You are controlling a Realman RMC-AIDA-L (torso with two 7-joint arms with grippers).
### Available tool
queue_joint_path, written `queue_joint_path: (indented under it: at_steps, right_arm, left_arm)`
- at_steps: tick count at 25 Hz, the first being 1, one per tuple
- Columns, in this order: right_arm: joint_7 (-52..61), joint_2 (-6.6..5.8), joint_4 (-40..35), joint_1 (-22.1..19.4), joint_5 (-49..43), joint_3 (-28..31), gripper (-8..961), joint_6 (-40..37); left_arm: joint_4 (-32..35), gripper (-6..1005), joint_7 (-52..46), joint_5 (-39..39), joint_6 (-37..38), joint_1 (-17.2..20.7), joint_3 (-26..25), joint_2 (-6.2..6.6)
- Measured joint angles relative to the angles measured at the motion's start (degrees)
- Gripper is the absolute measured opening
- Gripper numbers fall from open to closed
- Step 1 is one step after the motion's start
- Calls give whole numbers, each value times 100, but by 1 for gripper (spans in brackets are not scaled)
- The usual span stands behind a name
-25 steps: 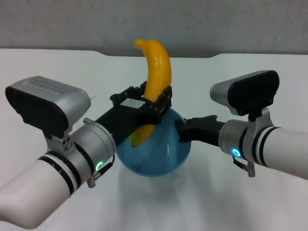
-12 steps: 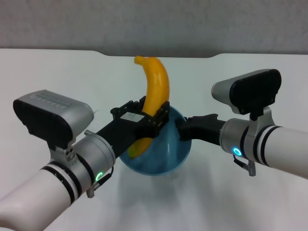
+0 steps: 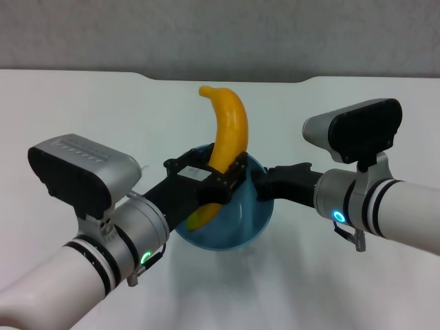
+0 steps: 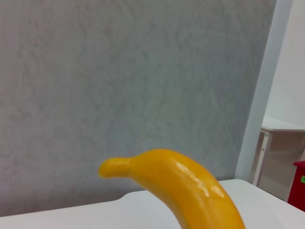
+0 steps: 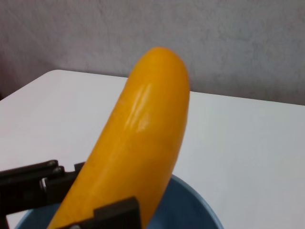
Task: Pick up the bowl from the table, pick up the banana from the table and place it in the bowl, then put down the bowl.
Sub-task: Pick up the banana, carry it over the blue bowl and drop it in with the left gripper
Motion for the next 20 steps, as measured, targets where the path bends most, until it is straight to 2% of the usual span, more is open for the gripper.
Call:
queue_joint_path:
  at_steps: [10,16,20]
  right_arm:
    - [0,0,-11,0,0,0,44,2]
    - [0,0,-16,0,0,0,43,2]
    - [0,-1,16,-4,0,7,43,0]
  left_arm:
    - [13,603,37,7,-2,-3,18,15]
    - [13,793,44,12,19,-1,11,15]
    - [-15,851,53,192,82,72,-131,17]
